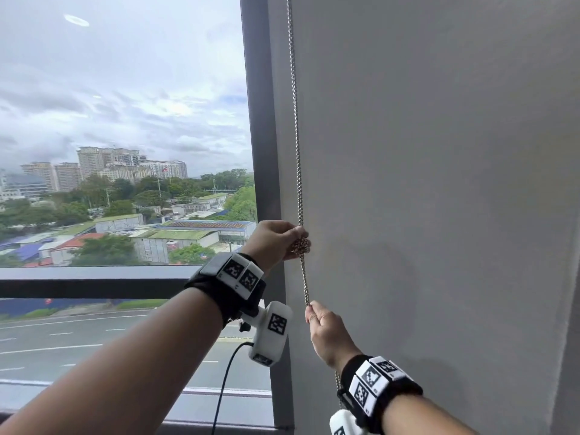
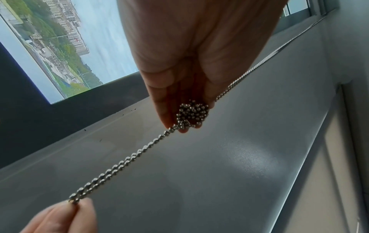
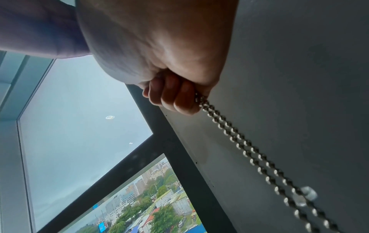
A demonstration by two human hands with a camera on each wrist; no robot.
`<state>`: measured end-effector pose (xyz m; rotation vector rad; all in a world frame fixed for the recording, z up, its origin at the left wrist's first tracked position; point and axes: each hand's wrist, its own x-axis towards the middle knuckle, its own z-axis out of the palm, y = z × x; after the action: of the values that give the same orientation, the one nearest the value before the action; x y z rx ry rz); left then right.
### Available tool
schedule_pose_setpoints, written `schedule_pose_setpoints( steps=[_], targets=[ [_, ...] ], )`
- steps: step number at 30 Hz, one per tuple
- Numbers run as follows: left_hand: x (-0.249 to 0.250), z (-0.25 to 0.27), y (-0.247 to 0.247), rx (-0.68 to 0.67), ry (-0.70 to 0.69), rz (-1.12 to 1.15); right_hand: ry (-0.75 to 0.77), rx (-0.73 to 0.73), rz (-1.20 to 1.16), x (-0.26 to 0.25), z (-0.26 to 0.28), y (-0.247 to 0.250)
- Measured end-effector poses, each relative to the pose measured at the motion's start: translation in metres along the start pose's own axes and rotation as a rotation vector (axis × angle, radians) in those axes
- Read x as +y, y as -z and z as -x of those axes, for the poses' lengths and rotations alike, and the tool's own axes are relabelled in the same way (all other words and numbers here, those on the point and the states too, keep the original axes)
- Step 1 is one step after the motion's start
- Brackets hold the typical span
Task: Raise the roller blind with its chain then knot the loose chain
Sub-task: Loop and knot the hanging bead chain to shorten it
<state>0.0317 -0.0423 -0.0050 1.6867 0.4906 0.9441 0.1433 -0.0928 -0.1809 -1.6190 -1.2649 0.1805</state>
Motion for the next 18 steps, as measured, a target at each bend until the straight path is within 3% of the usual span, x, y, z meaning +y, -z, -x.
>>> schedule_pose_setpoints(
  steps=[8,18],
  targets=[
    [0.005,0.007,0.002,-0.057,0.05,0.112,-0.033,-0.022,-0.057,-0.005,-0.01,0.012],
    [0.011,0.014,0.016,-0.18,0.112,0.087,-0.293,-0.008,-0.401,-0.046,-0.028,0.052]
  ],
)
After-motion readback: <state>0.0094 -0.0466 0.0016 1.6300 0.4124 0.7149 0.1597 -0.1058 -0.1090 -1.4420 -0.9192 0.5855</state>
